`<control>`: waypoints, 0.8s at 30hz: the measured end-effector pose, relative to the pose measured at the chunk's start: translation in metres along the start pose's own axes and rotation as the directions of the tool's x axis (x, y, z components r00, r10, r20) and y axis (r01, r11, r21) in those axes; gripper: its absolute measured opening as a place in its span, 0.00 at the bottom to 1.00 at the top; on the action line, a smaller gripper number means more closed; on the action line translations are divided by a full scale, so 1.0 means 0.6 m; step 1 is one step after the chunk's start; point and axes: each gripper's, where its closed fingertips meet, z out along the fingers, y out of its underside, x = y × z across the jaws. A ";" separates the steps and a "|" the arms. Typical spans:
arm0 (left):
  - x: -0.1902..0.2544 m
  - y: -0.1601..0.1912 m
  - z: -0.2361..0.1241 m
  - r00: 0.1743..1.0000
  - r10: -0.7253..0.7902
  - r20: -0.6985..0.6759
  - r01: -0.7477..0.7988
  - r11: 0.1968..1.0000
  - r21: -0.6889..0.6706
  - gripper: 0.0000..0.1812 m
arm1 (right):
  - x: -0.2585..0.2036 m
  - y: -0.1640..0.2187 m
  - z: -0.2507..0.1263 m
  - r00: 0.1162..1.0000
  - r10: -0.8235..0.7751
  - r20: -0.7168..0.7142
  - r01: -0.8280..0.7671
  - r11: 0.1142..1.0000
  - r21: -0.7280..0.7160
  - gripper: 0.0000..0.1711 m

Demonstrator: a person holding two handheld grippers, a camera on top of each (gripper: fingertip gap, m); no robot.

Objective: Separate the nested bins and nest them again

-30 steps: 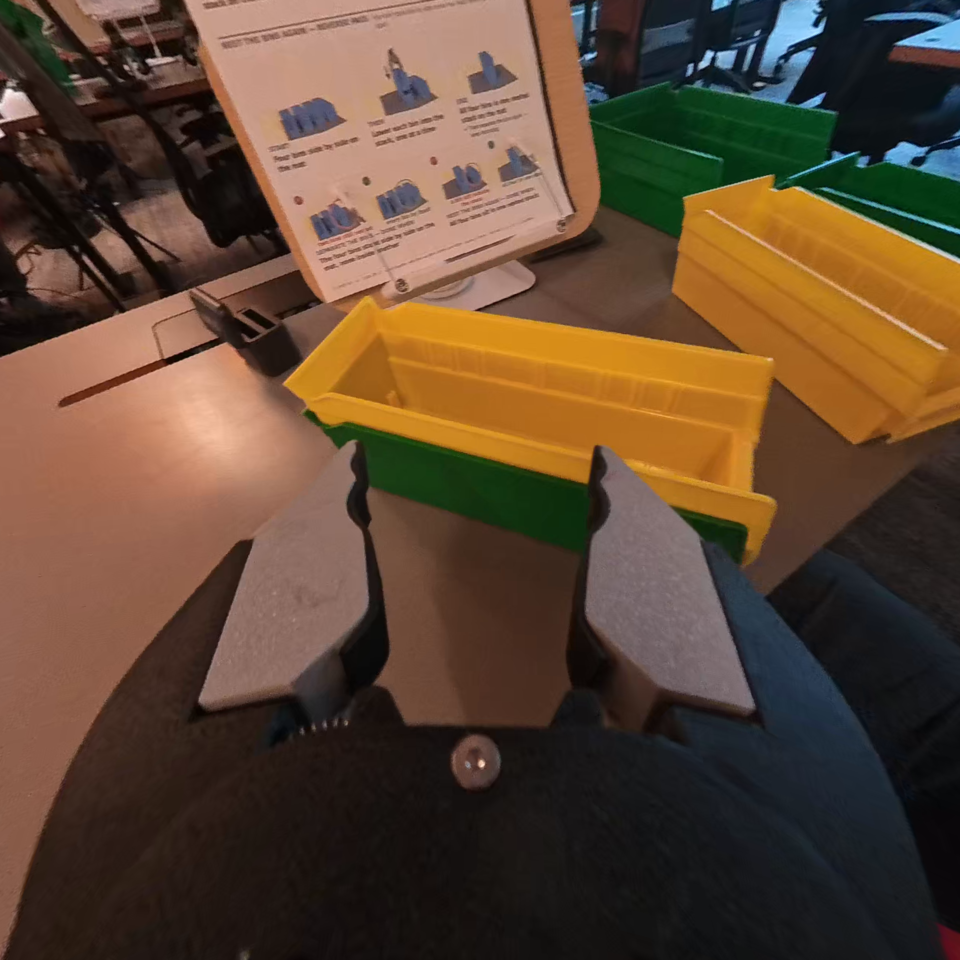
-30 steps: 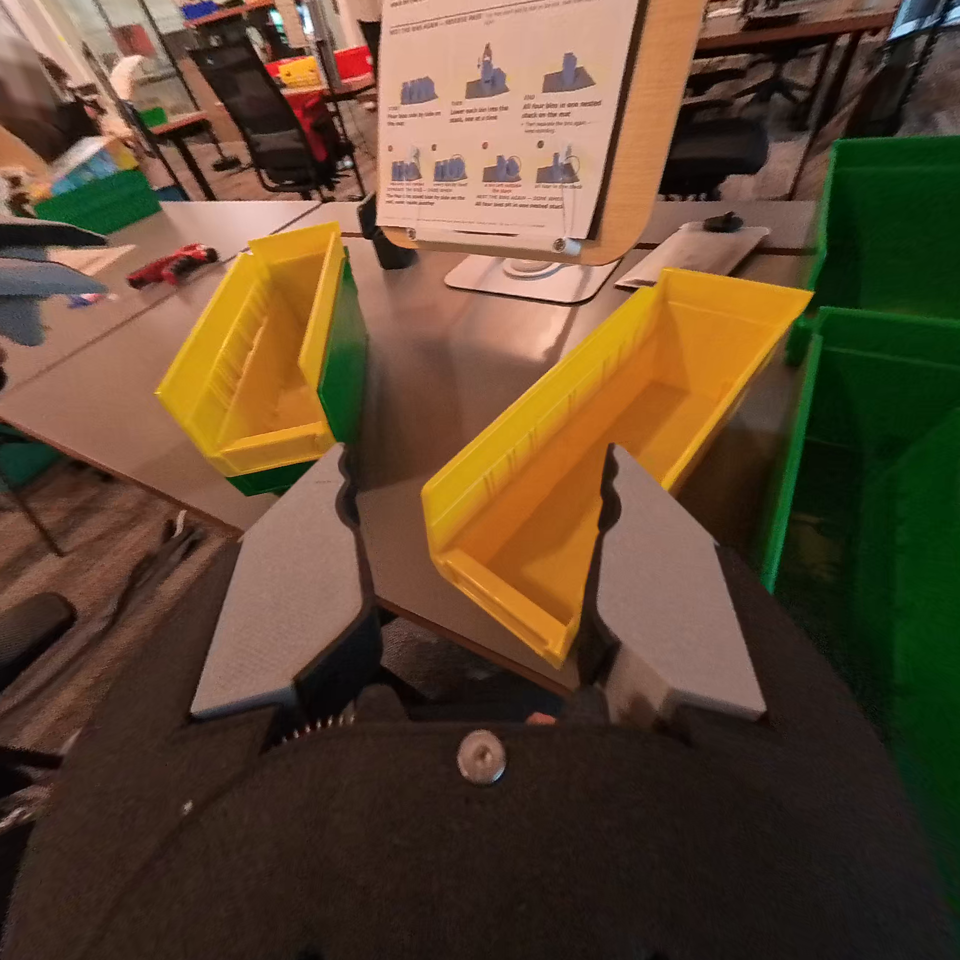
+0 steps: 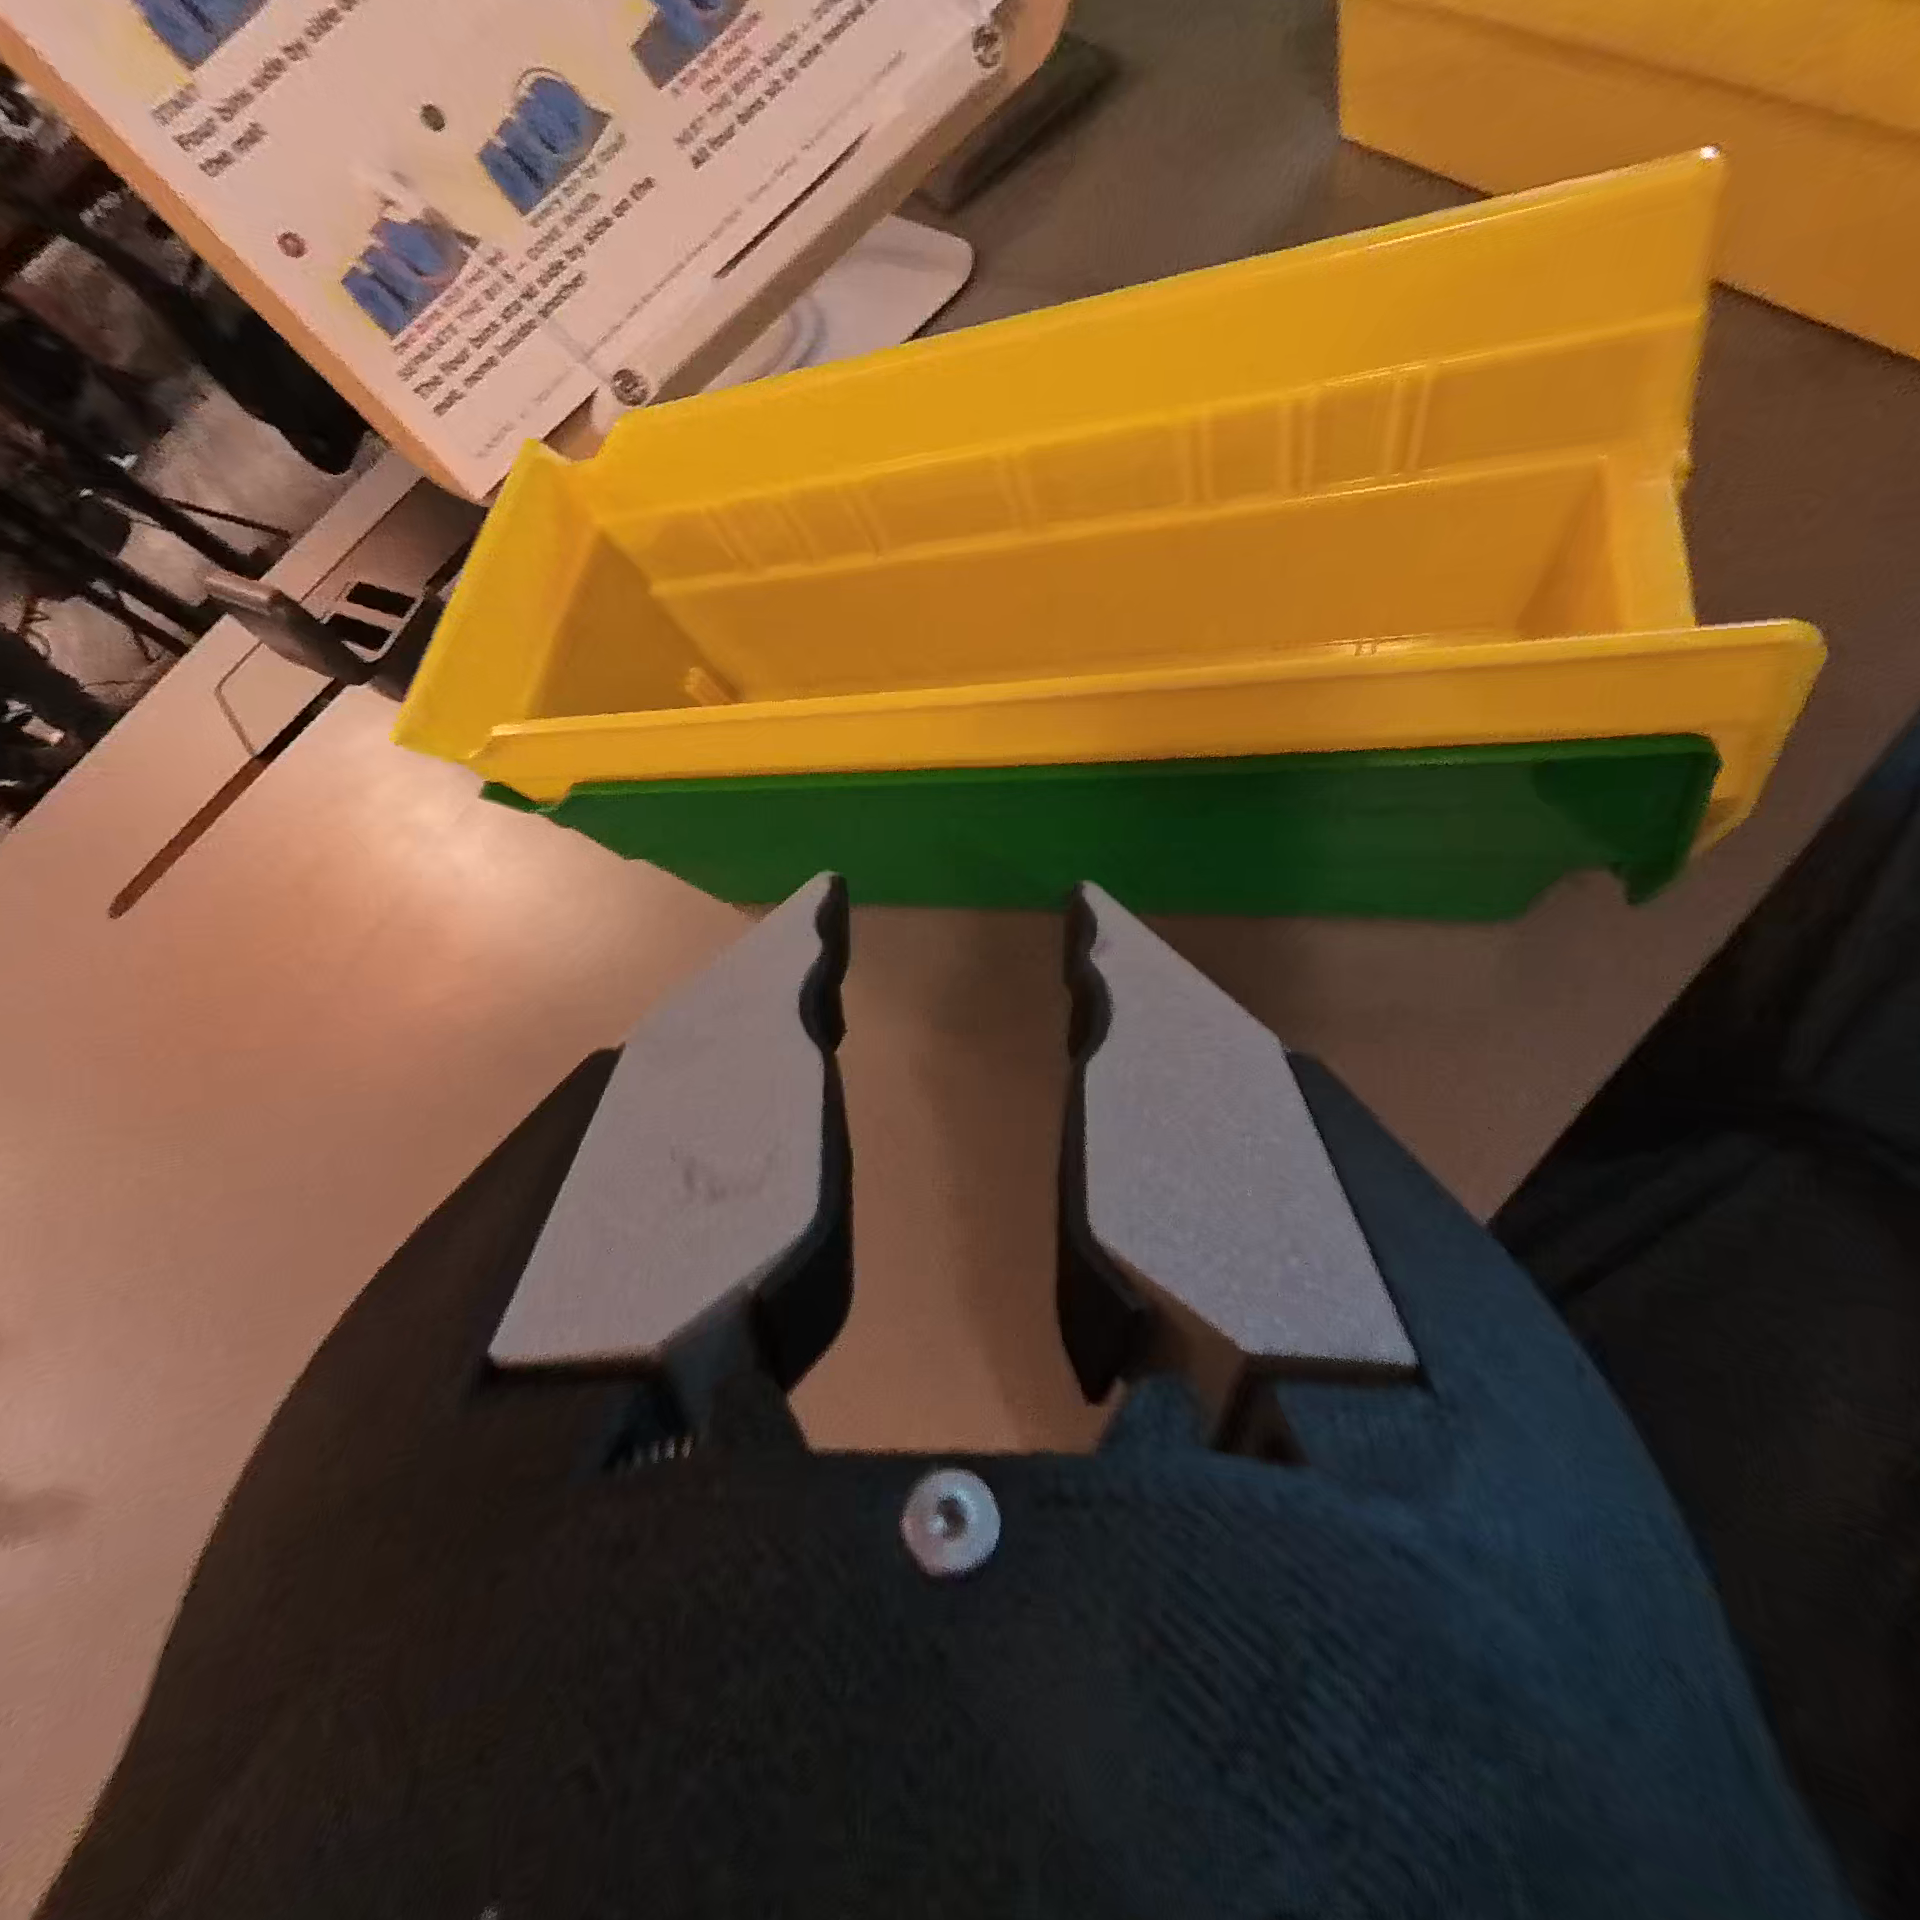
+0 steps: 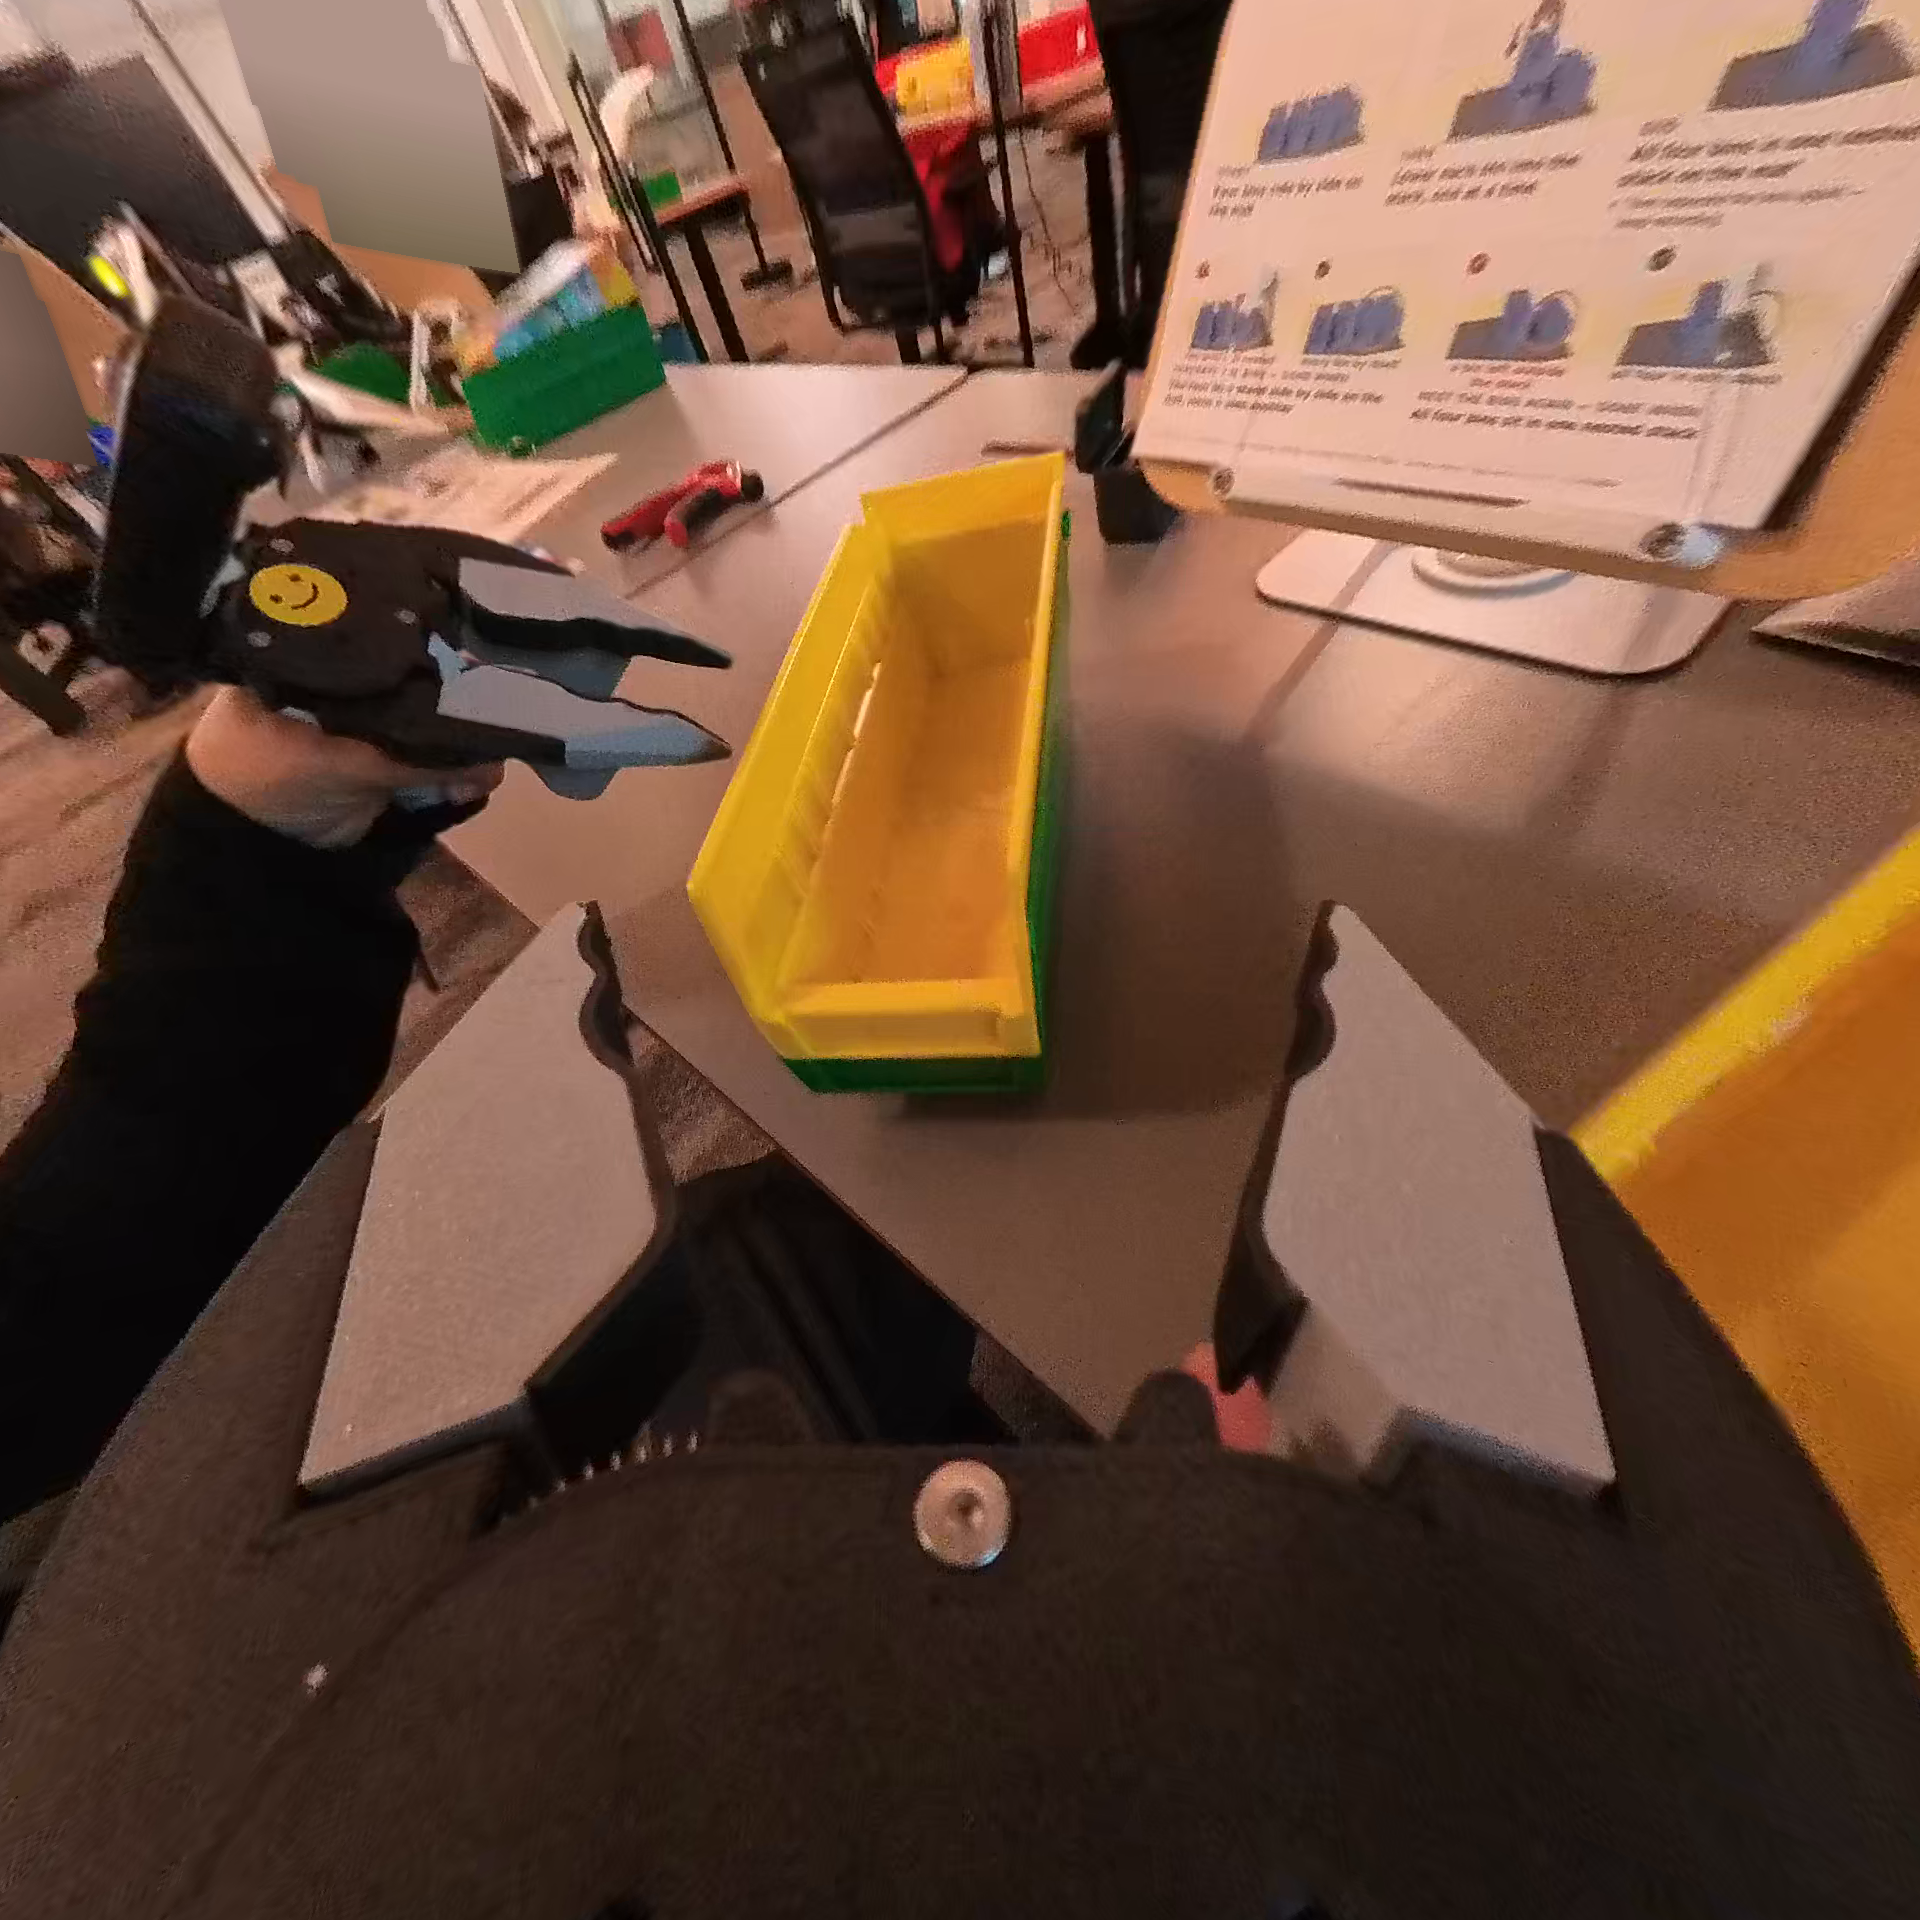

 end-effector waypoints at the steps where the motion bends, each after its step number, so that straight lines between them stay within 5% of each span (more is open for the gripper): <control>1: 0.003 0.001 0.005 1.000 0.001 -0.008 -0.001 1.000 -0.001 0.22 | -0.007 -0.006 0.020 1.000 0.000 0.000 0.000 0.999 -0.037 0.74; 4: 0.005 0.002 0.019 1.000 0.006 -0.013 -0.006 1.000 0.004 0.22 | -0.037 -0.028 0.081 0.999 -0.028 0.021 0.031 0.987 -0.158 0.82; 13: 0.028 0.016 0.056 0.990 -0.085 -0.112 0.084 0.996 -0.021 0.20 | -0.049 -0.018 0.270 0.981 -0.195 -0.020 0.152 0.824 -0.546 0.81; 24: 0.020 0.009 0.050 0.972 -0.164 -0.167 0.170 0.985 0.019 0.17 | -0.025 0.044 0.323 0.977 -0.208 -0.036 0.115 0.669 -0.734 0.72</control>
